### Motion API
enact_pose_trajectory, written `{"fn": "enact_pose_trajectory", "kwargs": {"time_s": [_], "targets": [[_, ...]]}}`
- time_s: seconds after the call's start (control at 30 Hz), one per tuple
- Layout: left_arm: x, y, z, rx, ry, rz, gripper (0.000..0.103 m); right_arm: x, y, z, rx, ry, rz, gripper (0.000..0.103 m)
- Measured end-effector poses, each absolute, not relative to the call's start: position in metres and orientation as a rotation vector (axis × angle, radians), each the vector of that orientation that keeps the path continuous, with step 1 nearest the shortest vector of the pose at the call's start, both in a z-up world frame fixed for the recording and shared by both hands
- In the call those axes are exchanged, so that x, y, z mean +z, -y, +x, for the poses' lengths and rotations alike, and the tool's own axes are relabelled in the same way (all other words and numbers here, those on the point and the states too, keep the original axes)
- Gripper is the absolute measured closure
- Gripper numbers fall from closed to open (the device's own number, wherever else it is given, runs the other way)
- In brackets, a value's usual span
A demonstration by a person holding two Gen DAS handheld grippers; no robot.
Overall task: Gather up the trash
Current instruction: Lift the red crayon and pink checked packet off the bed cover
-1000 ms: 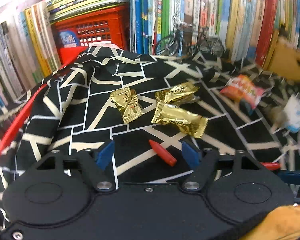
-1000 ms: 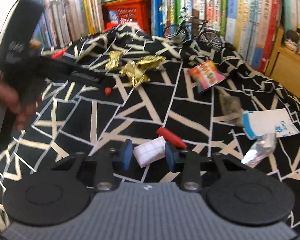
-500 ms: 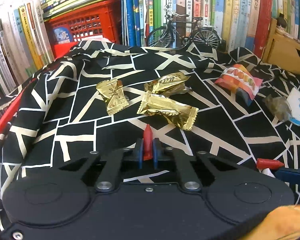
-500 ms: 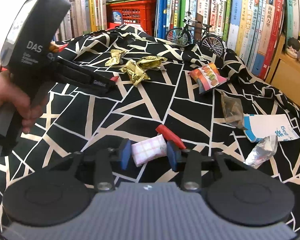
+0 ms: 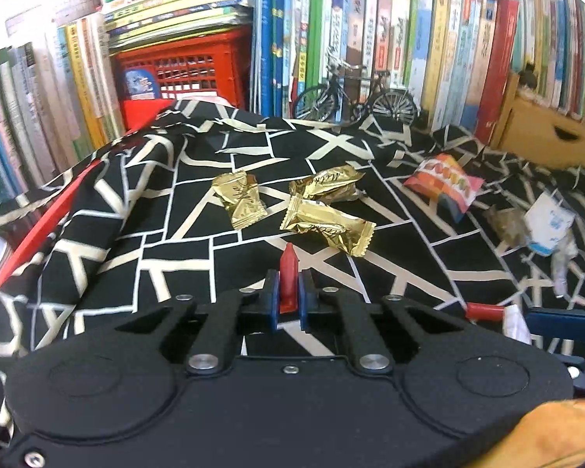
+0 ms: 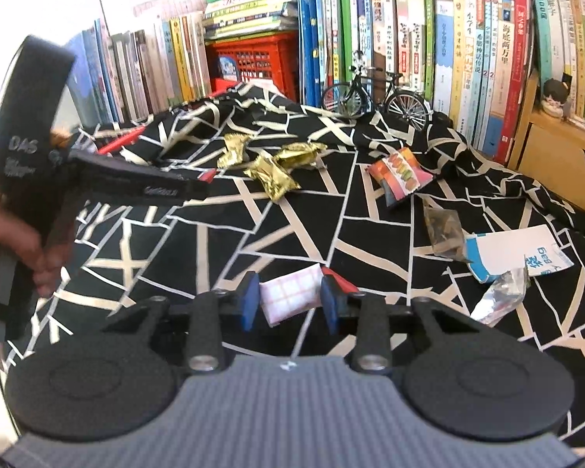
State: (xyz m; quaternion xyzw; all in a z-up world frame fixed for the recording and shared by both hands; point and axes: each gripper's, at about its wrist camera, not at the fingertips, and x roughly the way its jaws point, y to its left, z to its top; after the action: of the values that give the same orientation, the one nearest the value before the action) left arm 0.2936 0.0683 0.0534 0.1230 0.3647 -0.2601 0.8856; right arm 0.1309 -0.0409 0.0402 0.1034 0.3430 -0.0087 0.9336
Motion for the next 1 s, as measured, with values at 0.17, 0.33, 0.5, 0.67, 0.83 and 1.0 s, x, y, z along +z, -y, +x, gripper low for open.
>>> {"fn": "enact_pose_trajectory", "kwargs": {"time_s": [0.17,0.33,0.5,0.67,0.83,1.0], "targets": [[0.079,-0.091,0.276,-0.578,-0.742,0.211,0.094,0.063,0.031,0.122,0.000,-0.676,0.250,0.064],[0.108,-0.121,0.254,-0.601,-0.704,0.186,0.094,0.091,0.017,0.112,-0.010,-0.658,0.259,0.064],[0.132,-0.149,0.235,-0.621,-0.636,0.178,0.094,0.113,0.002,0.103,-0.005,-0.646,0.223,0.064],[0.140,-0.178,0.223,-0.619,-0.625,0.160,0.094,0.124,-0.013,0.096,-0.010,-0.631,0.219,0.064],[0.140,-0.205,0.214,-0.640,-0.626,0.167,0.094,0.129,-0.035,0.089,-0.018,-0.612,0.218,0.064],[0.144,-0.237,0.206,-0.636,-0.619,0.138,0.094,0.135,-0.059,0.085,-0.021,-0.601,0.229,0.063]]}}
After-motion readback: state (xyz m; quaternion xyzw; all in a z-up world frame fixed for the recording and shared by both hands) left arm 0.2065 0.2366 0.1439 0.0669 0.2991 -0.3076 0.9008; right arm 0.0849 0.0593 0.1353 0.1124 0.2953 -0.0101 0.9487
